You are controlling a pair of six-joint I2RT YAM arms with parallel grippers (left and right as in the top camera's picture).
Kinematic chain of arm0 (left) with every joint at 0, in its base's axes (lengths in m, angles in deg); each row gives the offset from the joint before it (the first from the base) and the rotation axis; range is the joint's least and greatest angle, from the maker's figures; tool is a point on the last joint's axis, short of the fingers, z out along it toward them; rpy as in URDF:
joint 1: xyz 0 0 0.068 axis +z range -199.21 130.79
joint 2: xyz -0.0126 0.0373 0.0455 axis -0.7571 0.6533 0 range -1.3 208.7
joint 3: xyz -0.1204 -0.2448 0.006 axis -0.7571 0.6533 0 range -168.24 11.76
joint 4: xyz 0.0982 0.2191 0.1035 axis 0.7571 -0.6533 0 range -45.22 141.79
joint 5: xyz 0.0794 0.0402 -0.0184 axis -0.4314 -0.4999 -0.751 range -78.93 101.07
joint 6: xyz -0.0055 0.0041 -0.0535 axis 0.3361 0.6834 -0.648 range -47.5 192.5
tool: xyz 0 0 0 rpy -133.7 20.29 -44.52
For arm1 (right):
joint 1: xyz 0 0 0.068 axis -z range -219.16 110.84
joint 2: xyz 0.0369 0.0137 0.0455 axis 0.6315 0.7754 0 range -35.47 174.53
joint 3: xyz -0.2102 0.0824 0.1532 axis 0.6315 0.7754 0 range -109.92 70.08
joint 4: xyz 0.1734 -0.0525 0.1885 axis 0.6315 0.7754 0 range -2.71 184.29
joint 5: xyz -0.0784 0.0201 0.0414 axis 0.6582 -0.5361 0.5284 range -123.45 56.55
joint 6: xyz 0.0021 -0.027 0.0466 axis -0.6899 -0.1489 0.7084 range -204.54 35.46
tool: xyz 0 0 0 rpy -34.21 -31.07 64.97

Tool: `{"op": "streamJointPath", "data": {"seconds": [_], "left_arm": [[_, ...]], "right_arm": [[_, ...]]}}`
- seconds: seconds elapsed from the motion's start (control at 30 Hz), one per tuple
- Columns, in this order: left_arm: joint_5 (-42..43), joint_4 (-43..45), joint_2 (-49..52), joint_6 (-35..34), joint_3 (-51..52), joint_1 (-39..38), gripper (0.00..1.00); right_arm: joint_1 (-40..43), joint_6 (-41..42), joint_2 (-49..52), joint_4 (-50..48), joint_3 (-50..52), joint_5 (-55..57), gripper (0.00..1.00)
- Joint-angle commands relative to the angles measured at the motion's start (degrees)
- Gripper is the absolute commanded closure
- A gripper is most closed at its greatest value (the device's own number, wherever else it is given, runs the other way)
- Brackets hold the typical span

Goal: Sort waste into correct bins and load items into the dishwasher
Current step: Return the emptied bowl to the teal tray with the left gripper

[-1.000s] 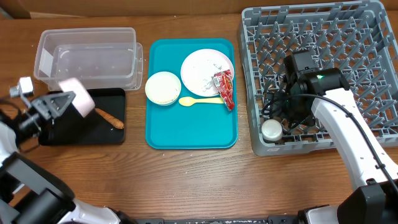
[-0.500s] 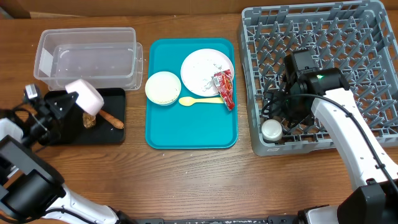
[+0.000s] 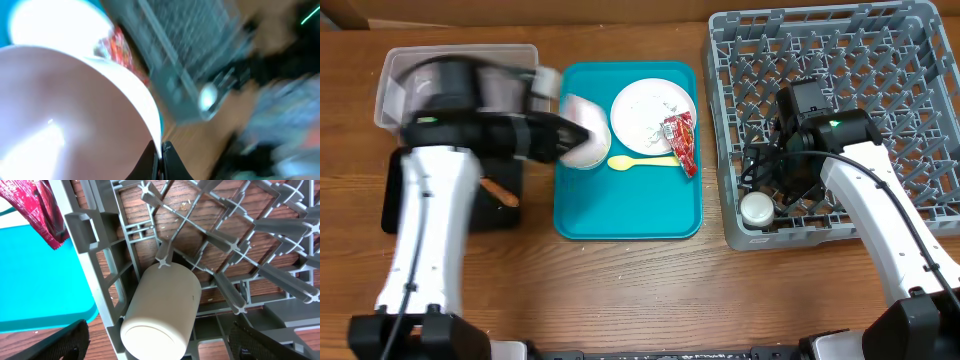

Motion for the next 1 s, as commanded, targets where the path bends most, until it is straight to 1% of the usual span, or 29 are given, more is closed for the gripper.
{"op": "streamJointPath", "data": {"seconds": [0.0, 0.1, 0.17, 0.3, 0.4, 0.5, 0.6, 0.63, 0.67, 0.7, 0.73, 0.77, 0.87, 0.97], "left_arm": [[-32.6, 0.1, 2.6, -2.0, 0.6, -14.0, 0.96], [-43.4, 1.0, 6.4, -5.3, 0.8, -23.1, 0.96], [-47.2, 1.7, 9.4, -6.6, 0.8, -26.8, 0.96], [-47.4, 2.2, 16.7, -6.6, 0.8, -31.3, 0.96], [-47.0, 1.4, 21.0, -6.6, 0.8, -32.4, 0.96], [-47.0, 0.8, 23.4, -6.6, 0.8, -32.8, 0.96], [-45.0, -0.1, 24.0, -6.4, 0.7, -32.9, 0.96], [-44.3, -0.4, 24.0, -6.4, 0.7, -32.9, 0.93], [-44.0, -0.7, 24.0, -6.4, 0.7, -32.9, 0.88], [-44.0, -1.2, 24.0, -6.4, 0.4, -32.9, 0.78], [-44.0, -1.7, 24.0, -6.4, 0.0, -32.9, 0.72], [-44.0, -3.3, 24.0, -6.5, -1.5, -32.8, 0.61], [-44.1, -6.9, 24.0, -6.4, -6.3, -32.8, 0.57], [-44.5, -10.1, 24.0, -6.6, -13.7, -32.8, 0.55]], "right_arm": [[0.1, -0.4, -0.1, -0.3, -0.9, -0.3, 0.09], [0.1, -0.4, -0.1, -0.3, -0.9, -0.3, 0.09], [0.1, -0.4, -0.1, -0.4, -0.9, -0.3, 0.09], [0.1, -0.4, -0.1, -0.4, -0.9, -0.3, 0.09], [0.1, -0.4, -0.1, -0.4, -0.9, -0.3, 0.09], [0.1, -0.4, -0.1, -0.8, -0.9, -0.3, 0.09], [0.1, -0.4, -0.1, -1.2, -0.9, -0.3, 0.09], [0.1, -0.4, -0.1, -1.3, -0.9, -0.3, 0.09], [0.1, -0.4, -0.1, -1.5, -0.9, -0.3, 0.09], [0.1, -0.4, -0.1, -1.6, -0.9, -0.3, 0.09], [0.1, -0.4, -0.1, -1.7, -0.9, -0.3, 0.09], [0.1, -0.4, -0.1, -2.0, -0.9, -0.3, 0.09], [0.1, -0.4, -0.1, -2.2, -0.9, -0.3, 0.09], [0.1, -0.4, -0.1, -2.1, -0.9, -0.3, 0.09]]}}
